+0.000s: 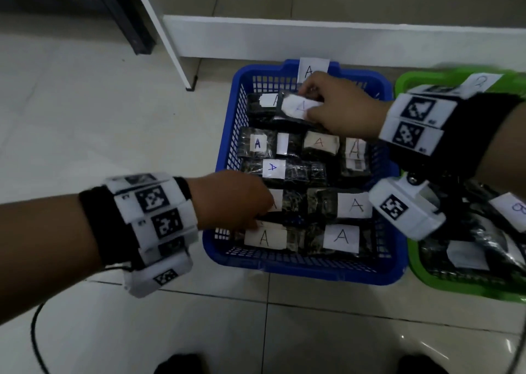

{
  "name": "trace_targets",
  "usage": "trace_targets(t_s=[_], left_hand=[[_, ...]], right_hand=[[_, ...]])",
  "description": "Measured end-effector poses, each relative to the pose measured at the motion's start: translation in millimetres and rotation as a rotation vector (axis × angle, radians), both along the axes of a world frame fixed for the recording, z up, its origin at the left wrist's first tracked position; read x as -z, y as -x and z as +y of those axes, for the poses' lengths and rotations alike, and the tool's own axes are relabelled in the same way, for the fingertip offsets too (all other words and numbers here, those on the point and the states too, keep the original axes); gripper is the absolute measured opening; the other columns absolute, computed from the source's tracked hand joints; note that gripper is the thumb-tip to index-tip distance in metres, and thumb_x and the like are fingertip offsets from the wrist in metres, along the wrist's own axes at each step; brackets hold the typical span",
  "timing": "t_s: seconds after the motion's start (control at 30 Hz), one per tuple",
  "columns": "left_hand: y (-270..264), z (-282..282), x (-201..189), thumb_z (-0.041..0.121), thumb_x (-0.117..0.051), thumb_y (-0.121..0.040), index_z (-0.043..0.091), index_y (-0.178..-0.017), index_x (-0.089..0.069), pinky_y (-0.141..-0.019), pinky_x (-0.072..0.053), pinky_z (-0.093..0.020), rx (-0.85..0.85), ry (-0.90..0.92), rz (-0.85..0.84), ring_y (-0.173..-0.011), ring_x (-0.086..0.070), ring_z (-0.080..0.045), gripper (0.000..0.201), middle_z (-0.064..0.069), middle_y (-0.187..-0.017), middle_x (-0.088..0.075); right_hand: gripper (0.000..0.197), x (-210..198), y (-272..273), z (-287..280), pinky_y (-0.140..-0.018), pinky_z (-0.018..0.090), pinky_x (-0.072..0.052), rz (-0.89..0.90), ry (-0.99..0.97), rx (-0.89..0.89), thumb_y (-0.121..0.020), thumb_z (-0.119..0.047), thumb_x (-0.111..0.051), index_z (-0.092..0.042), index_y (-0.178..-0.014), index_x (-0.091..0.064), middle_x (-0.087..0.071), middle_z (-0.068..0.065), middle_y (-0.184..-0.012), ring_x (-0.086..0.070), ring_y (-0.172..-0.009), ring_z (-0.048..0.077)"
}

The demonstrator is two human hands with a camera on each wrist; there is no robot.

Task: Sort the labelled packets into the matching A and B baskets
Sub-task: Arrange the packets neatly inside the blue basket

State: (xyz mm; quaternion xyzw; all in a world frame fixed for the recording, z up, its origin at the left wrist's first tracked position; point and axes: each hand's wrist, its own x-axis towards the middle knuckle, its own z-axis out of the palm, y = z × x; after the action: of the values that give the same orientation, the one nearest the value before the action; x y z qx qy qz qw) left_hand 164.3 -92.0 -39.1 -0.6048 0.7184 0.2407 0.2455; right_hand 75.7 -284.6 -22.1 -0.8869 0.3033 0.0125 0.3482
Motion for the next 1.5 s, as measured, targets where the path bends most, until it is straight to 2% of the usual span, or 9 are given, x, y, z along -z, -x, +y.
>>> trace_targets(t_s=[0.13,0.47,0.63,0.73,0.8,0.93,1.13,1.3,1.5], left_hand=[[-19.6,-28.1,4.5,0.043,-0.057,-0.088,0.022,-0.13,-0.044,-0.09,-0.05,-0.04,-0.11,0.344,0.112,-0.111,-0.052,-0.021,0.049,-0.003,-0.124,-0.051],[-36.6,-35.3,18.6,0.016,-0.063,-0.084,0.02,-0.13,-0.038,-0.08,-0.05,-0.04,-0.111,0.24,0.101,-0.102,-0.054,-0.025,0.052,-0.006,-0.119,-0.051],[-31.5,-32.7,10.9,0.028,-0.067,-0.081,0.016,-0.123,-0.045,-0.085,-0.048,-0.04,-0.099,0.345,0.072,-0.103,-0.05,-0.024,0.048,-0.006,-0.117,-0.048],[-11.1,-19.1,2.7,0.038,-0.063,-0.085,0.02,-0.118,-0.049,-0.087,-0.05,-0.037,0.026,0.429,0.143,-0.104,-0.052,-0.02,0.04,-0.002,-0.116,-0.051],[5.2,-7.8,-1.0,0.047,-0.055,-0.089,0.026,-0.116,-0.05,-0.086,-0.049,-0.031,0.078,0.175,0.156,-0.103,-0.054,-0.014,0.035,0.005,-0.116,-0.054],[23.5,4.5,8.2,0.046,-0.053,-0.09,0.019,-0.121,-0.051,-0.087,-0.049,-0.032,0.139,-0.046,0.083,-0.105,-0.058,-0.018,0.042,0.001,-0.118,-0.058],[25.0,-3.1,8.9,0.044,-0.055,-0.089,0.023,-0.121,-0.046,-0.08,-0.045,-0.028,0.023,0.192,0.152,-0.106,-0.053,-0.014,0.04,0.005,-0.12,-0.051],[22.9,-13.5,17.0,0.034,-0.058,-0.09,0.02,-0.09,-0.048,-0.07,-0.039,-0.024,-0.136,0.152,0.2,-0.083,-0.05,-0.011,0.017,0.006,-0.092,-0.047],[18.3,-6.1,22.2,0.035,-0.048,-0.095,0.02,-0.106,-0.059,-0.078,-0.049,-0.03,-0.099,0.234,0.192,-0.091,-0.058,-0.013,0.022,0.004,-0.105,-0.059]], right_hand=[[0.034,1.8,-3.1,-6.7,-0.076,0.03,-0.045,-0.019,0.029,0.094,-0.089,-0.023,-0.057,-0.012,-0.121,-0.05,-0.056,0.006,-0.114,-0.053,-0.094,0.02],[0.027,-0.4,73.9,11.4,-0.055,0.015,-0.05,0.009,-0.166,-0.088,-0.088,-0.017,-0.06,-0.03,-0.11,-0.05,-0.058,-0.007,-0.1,-0.062,-0.068,0.01],[0.027,13.7,96.3,11.8,-0.063,0.017,-0.04,0.021,0.169,-0.348,-0.093,-0.016,-0.053,-0.031,-0.113,-0.062,-0.048,-0.001,-0.109,-0.051,-0.075,0.014],[0.028,12.6,104.8,16.2,-0.062,0.018,-0.037,0.102,0.212,-0.416,-0.089,-0.04,-0.052,-0.03,-0.114,-0.061,-0.042,-0.001,-0.115,-0.048,-0.074,0.009],[0.04,13.6,112.2,18.1,-0.066,0.027,-0.046,0.187,0.209,-0.465,-0.081,-0.054,-0.051,-0.032,-0.114,-0.059,-0.039,-0.002,-0.117,-0.054,-0.079,0.016],[0.036,18.2,117.4,21.8,-0.072,0.034,-0.051,0.296,0.294,-0.58,-0.086,-0.042,-0.059,-0.032,-0.121,-0.055,-0.039,-0.001,-0.121,-0.058,-0.085,0.022],[0.032,18.8,115.5,22.0,-0.069,0.031,-0.047,0.324,0.302,-0.531,-0.09,-0.037,-0.057,-0.033,-0.121,-0.053,-0.041,0.0,-0.119,-0.053,-0.083,0.018],[0.031,22.7,118.9,21.5,-0.065,0.026,-0.039,0.28,0.278,-0.532,-0.09,-0.032,-0.058,-0.03,-0.121,-0.054,-0.043,0.001,-0.117,-0.049,-0.08,0.015],[0.031,20.9,118.4,25.4,-0.072,0.036,-0.046,0.16,0.226,-0.464,-0.092,-0.022,-0.048,-0.022,-0.12,-0.062,-0.052,0.008,-0.105,-0.052,-0.087,0.024]])
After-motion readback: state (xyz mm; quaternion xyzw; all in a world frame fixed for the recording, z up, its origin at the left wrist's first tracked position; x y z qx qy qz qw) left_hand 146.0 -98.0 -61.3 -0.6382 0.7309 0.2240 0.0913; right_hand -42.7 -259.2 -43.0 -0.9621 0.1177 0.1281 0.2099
